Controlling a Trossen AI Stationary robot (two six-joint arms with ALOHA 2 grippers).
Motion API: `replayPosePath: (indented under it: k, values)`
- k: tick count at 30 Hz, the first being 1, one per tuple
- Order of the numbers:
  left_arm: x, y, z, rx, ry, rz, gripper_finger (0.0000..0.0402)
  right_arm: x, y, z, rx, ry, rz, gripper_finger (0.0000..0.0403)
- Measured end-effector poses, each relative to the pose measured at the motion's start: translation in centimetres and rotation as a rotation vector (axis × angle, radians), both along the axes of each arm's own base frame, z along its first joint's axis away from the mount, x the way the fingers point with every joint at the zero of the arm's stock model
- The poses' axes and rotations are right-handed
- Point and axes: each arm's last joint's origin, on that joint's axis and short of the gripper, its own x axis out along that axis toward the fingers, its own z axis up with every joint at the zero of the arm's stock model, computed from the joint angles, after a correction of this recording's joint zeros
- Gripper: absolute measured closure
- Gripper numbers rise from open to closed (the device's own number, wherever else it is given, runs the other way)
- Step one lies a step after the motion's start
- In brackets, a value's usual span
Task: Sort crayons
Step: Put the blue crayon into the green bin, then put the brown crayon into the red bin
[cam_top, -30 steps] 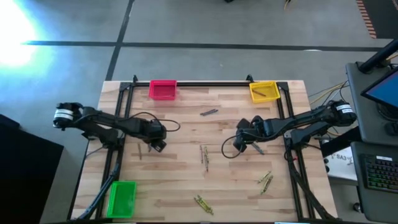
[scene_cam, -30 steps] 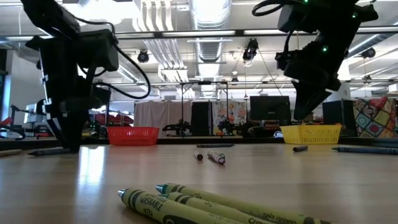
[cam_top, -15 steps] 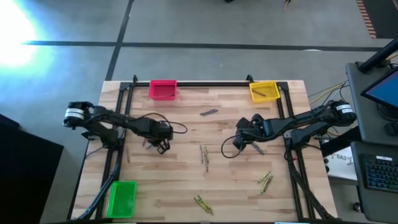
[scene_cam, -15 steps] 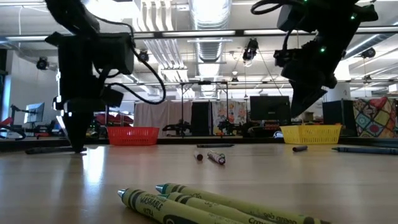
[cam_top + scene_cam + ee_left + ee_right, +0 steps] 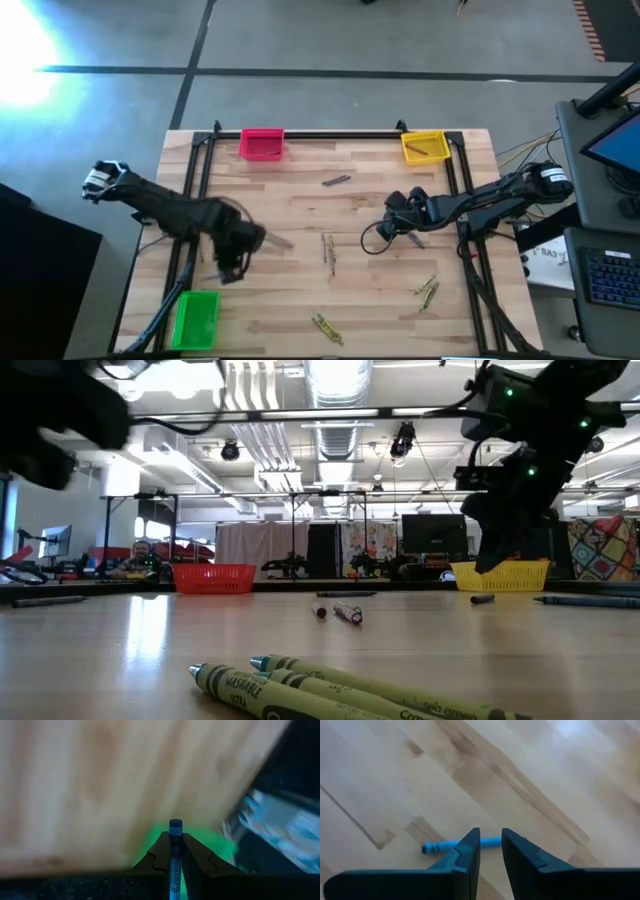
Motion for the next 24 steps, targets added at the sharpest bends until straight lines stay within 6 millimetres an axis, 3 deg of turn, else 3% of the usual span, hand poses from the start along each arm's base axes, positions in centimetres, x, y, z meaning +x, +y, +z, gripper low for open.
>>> replayPosePath:
  k: [5, 8, 11, 17, 24]
  values:
    - [-2.2, -4.7, 0.5, -0.110, 0.144, -0.023, 0.0398, -0.1, 0.0, -0.5, -0.003, -0.026, 0.010, 0.0330]
    - [-2.8, -7.9, 0.6, -0.168, 0.091, -0.078, 0.0398, 0.2, 0.0, -0.4, -0.011, -0.047, 0.036, 0.0330]
    - [-3.1, -10.1, -0.2, -0.109, -0.012, -0.093, 0.0398, 0.3, 0.0, -0.2, -0.012, -0.049, 0.043, 0.0330]
    - [-3.9, -10.8, -3.3, 0.032, 0.159, -0.079, 0.0392, 0.8, 0.1, 0.3, -0.010, -0.073, 0.041, 0.0330]
    - [-3.8, -11.1, -5.0, 0.085, 0.228, -0.088, 0.0335, 1.1, 0.1, 0.6, -0.009, -0.101, 0.043, 0.0330]
